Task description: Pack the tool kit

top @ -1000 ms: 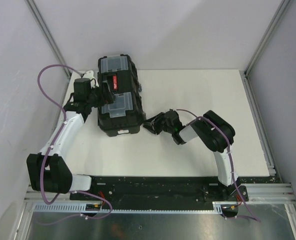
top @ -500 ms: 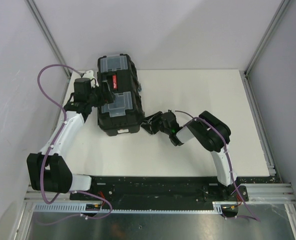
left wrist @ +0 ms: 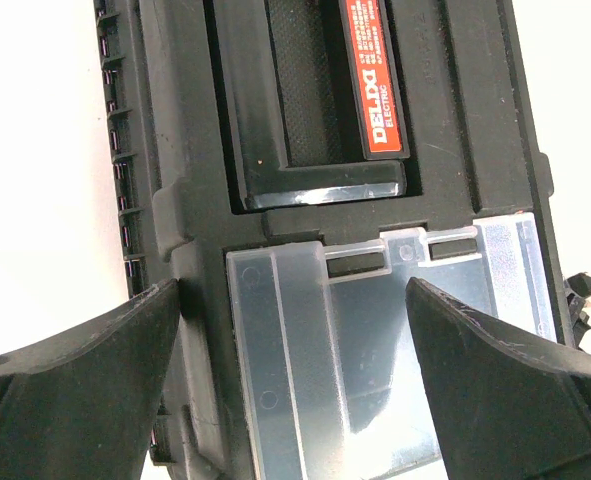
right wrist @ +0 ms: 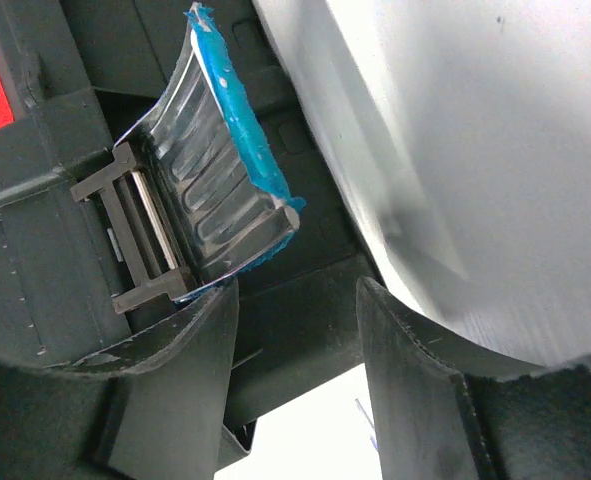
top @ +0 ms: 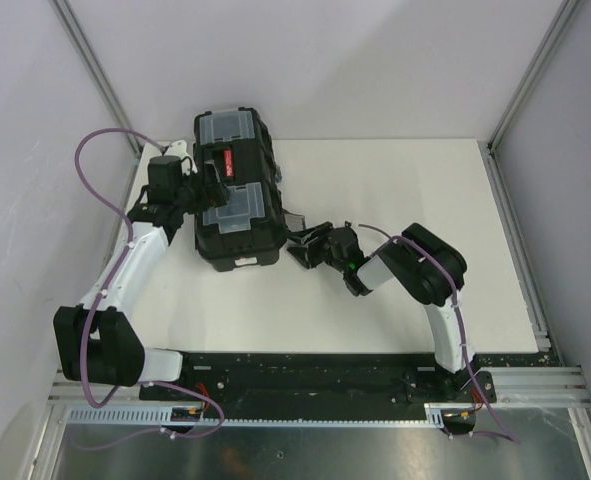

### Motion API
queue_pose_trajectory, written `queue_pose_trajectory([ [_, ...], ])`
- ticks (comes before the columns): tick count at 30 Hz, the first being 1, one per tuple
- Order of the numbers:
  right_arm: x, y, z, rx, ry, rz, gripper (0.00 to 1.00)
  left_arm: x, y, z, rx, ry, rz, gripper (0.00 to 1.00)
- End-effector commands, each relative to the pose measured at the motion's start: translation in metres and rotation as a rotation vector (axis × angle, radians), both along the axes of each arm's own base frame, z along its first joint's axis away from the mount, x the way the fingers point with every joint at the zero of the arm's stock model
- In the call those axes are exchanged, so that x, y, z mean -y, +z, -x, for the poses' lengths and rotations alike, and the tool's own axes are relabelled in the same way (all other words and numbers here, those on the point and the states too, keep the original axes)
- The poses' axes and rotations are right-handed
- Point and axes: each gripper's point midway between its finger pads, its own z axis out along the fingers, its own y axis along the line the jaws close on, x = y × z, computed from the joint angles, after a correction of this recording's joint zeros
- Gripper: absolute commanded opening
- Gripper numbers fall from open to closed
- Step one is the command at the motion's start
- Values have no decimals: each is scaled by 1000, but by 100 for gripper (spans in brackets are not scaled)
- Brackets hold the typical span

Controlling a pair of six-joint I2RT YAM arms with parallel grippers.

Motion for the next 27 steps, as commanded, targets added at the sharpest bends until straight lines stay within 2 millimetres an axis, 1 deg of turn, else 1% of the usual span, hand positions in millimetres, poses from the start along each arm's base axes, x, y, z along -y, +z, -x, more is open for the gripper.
queue_pose_trajectory([
  [1,24,43,-33,142,-133,-9,56,10,-47,30,-182,-75,-47,95],
  [4,31,48,-40,192,-148,24,58,9,-48,31,-184,-73,-53,95],
  [9,42,65,-51,278,-177,38,59,9,-50,31,-191,-74,-54,95],
  [15,49,87,-54,353,-193,75,59,9,-49,31,-190,-72,-54,95],
  [18,51,93,-56,378,-200,87,60,9,-51,31,-194,-71,-53,95],
  [20,50,93,-58,389,-191,82,60,9,-52,31,-196,-73,-54,95],
  [24,42,103,-64,451,-149,50,61,9,-52,31,-198,-73,-56,95],
  [27,24,111,-64,496,-60,11,62,9,-54,31,-201,-75,-59,95],
])
